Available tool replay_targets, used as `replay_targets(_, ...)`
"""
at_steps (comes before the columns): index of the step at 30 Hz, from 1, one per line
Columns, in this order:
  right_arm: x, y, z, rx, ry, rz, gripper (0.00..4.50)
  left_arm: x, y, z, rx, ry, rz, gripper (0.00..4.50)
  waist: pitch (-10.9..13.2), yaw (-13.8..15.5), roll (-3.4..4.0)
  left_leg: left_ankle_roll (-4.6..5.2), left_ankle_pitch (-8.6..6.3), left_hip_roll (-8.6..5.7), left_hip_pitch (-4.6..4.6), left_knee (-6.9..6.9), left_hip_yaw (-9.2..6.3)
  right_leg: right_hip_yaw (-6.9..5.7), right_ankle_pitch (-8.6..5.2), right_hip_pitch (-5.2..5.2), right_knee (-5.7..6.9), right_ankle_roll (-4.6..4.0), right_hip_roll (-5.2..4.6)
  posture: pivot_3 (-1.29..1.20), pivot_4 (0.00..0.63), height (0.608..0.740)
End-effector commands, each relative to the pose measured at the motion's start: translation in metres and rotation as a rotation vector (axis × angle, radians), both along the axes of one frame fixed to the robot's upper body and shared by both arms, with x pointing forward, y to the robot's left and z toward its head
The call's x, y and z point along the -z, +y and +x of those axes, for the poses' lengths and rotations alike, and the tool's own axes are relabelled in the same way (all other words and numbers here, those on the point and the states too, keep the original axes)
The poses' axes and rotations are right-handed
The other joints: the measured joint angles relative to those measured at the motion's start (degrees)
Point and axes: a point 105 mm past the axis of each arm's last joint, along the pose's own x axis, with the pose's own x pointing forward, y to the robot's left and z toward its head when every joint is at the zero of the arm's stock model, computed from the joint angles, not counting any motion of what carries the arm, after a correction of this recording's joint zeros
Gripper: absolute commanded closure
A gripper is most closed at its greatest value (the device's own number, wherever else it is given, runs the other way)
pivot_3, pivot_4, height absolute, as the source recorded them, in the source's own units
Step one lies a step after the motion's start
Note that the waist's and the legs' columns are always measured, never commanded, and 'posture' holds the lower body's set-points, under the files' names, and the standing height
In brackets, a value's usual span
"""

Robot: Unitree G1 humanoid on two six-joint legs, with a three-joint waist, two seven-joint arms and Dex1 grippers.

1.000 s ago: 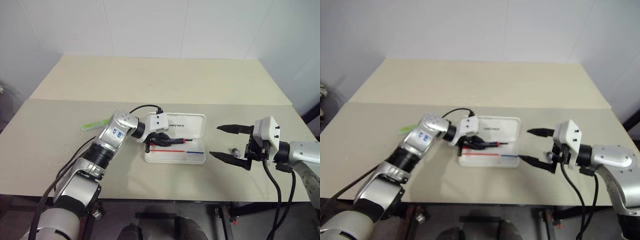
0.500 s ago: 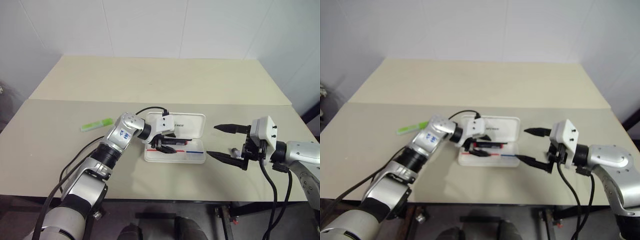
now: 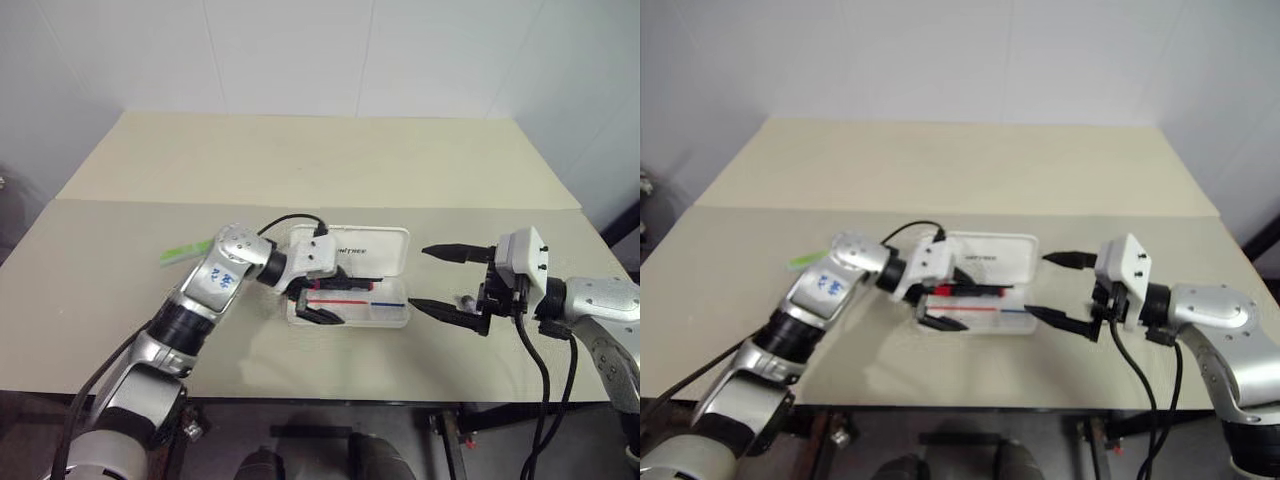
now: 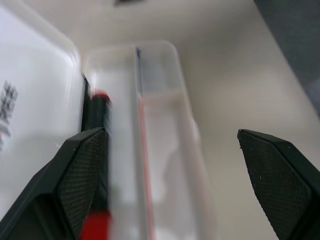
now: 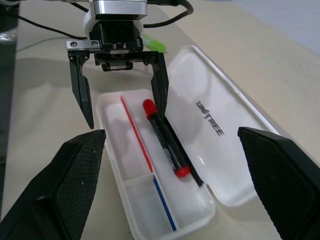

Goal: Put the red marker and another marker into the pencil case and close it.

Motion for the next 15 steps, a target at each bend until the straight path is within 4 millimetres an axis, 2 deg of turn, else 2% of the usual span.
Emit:
replay_targets(1, -0.015, 0.007, -0.003, -0.058, -0.058, 0.019, 0.0, -0.019, 0.02, -0.012, -0.026, -0.022, -0.058, 0.04, 0.0, 0.01, 0.0, 0.0, 0.0, -0.01, 0.0, 0.05, 0.0, 0.0, 0.0, 0.01, 0.01, 0.0, -0.01, 0.0, 0.15, 0.74)
replay_targets(4, -0.026, 0.018, -0.007, -0.129, -0.084, 0.048, 0.0, -0.025, 0.059, -0.024, -0.127, 0.035, -0.092, 0.04, 0.0, -0.42, 0.0, 0.0, 0.0, 0.03, 0.03, 0.03, -0.01, 0.02, 0.0, 0.02, 0.01, 0.0, -0.04, 0.0, 0.15, 0.74)
replay_targets(6, -0.033, 0.023, -0.008, -0.161, -0.096, 0.065, 0.0, -0.021, 0.085, -0.034, -0.173, 0.072, -0.058, 0.04, 0.0, -0.55, 0.0, 0.0, 0.0, 0.06, 0.05, -0.01, -0.07, -0.02, -0.01, 0.0, 0.02, -0.02, -0.02, 0.0, 0.15, 0.74)
replay_targets(8, -0.035, 0.026, -0.009, -0.179, -0.102, 0.07, 0.0, -0.019, 0.102, -0.039, -0.204, 0.09, -0.025, 0.04, 0.0, -0.28, 0.0, 0.0, 0.0, 0.08, 0.07, -0.05, -0.09, -0.09, -0.05, 0.0, 0.05, -0.1, -0.02, 0.0, 0.15, 0.74)
replay_targets(12, -0.047, 0.041, -0.013, -0.255, -0.112, 0.121, 0.0, -0.016, 0.166, -0.032, -0.434, 0.096, 0.001, 0.04, 0.0, -0.02, 0.0, 0.0, 0.0, 0.05, 0.05, -0.05, -0.08, -0.19, -0.09, 0.02, 0.03, -0.16, -0.11, 0.0, 0.15, 0.74)
replay_targets(15, -0.054, 0.05, -0.015, -0.293, -0.116, 0.143, 0.0, -0.017, 0.191, -0.026, -0.515, 0.064, 0.011, 0.04, 0.0, 0.06, 0.0, 0.0, 0.0, 0.03, 0.05, -0.05, -0.06, -0.27, -0.09, 0.02, 0.0, -0.17, -0.18, 0.0, 0.15, 0.74)
